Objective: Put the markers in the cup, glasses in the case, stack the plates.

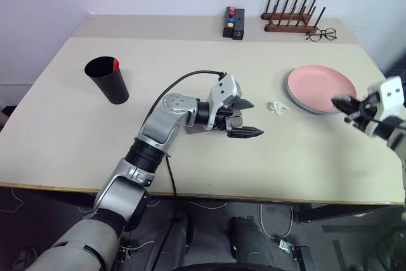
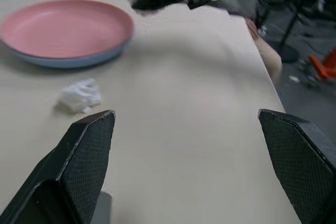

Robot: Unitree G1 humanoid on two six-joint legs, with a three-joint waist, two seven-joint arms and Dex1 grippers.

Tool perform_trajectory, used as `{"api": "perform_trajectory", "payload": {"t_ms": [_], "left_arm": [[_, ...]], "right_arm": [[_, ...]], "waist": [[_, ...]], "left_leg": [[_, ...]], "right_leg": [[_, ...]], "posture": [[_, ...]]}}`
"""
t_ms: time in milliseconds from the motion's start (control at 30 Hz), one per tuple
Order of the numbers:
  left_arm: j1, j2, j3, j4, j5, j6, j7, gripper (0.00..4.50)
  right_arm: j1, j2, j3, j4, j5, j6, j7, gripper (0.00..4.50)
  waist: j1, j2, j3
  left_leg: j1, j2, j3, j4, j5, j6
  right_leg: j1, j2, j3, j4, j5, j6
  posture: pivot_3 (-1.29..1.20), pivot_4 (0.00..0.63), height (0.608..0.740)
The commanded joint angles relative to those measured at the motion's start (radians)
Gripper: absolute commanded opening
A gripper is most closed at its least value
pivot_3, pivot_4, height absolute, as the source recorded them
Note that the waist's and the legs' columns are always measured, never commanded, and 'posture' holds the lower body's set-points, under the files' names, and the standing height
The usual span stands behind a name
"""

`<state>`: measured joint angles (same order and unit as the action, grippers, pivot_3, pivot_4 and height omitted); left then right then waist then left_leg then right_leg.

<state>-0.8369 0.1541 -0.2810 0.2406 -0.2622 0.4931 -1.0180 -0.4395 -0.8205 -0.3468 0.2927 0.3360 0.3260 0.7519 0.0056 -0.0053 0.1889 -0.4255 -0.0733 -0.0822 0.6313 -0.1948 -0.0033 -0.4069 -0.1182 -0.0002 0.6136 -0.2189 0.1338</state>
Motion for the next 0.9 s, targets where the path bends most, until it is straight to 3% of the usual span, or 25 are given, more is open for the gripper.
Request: {"api": "perform_trajectory", "payload": {"t_ms": [33,233,267,333,533,667,900], "left_arm": [[-0.021,-0.017,0.045,-0.029,-0.007,0.009,0.072,4.50],[-0.017,-0.029,0.063,-0.041,0.014,0.019,0.175,4.50],[-0.016,-0.027,0.064,-0.046,0.013,0.022,0.182,4.50],[-0.013,-0.020,0.066,-0.054,0.010,0.027,0.192,4.50],[-0.003,0.001,0.076,-0.075,0.002,0.046,0.207,4.50],[0.011,0.016,0.068,-0.087,0.000,0.055,0.198,4.50],[0.022,0.052,0.046,-0.066,0.011,0.039,0.139,4.50]], "right_arm": [[-0.121,0.024,0.051,0.129,-0.057,-0.092,-0.024,0.61],[-0.306,0.081,0.144,0.461,-0.164,-0.263,-0.054,0.61],[-0.328,0.086,0.153,0.507,-0.175,-0.286,-0.057,0.86],[-0.368,0.095,0.165,0.597,-0.192,-0.329,-0.052,1.48],[-0.420,0.102,0.188,0.779,-0.243,-0.440,-0.079,4.46],[-0.399,0.115,0.155,0.687,-0.169,-0.414,0.015,4.46],[-0.211,0.144,0.147,0.370,-0.052,-0.285,0.180,4.46]], "waist": [[0.000,-0.001,0.000],[0.005,0.000,0.000],[0.003,0.000,0.000],[0.001,0.000,0.000],[-0.010,0.000,0.000],[-0.025,0.000,0.000],[-0.022,0.000,0.000]], "left_leg": [[0.000,0.000,0.000,0.000,0.000,0.000],[0.000,-0.001,0.000,0.000,0.000,0.000],[0.000,-0.001,0.000,-0.001,0.000,0.000],[0.000,-0.001,0.000,-0.001,0.000,0.000],[0.000,-0.001,0.000,-0.001,0.000,-0.001],[0.000,-0.001,0.000,-0.002,0.000,-0.001],[0.001,0.000,-0.001,-0.002,0.000,-0.001]], "right_leg": [[0.000,0.000,0.000,0.000,0.000,0.000],[0.000,0.000,0.000,0.000,0.000,0.000],[0.000,0.000,0.000,0.000,0.000,0.000],[0.000,0.000,0.000,0.000,0.000,0.000],[-0.001,0.000,0.000,0.000,0.000,0.001],[-0.001,0.000,0.000,0.000,0.000,0.001],[-0.001,0.002,0.000,0.002,0.000,0.001]], "posture": [[0.00,0.150,0.740],[0.00,0.150,0.740],[0.00,0.150,0.740],[0.00,0.150,0.740],[0.00,0.150,0.740],[0.00,0.150,0.740],[0.00,0.150,0.740]]}}
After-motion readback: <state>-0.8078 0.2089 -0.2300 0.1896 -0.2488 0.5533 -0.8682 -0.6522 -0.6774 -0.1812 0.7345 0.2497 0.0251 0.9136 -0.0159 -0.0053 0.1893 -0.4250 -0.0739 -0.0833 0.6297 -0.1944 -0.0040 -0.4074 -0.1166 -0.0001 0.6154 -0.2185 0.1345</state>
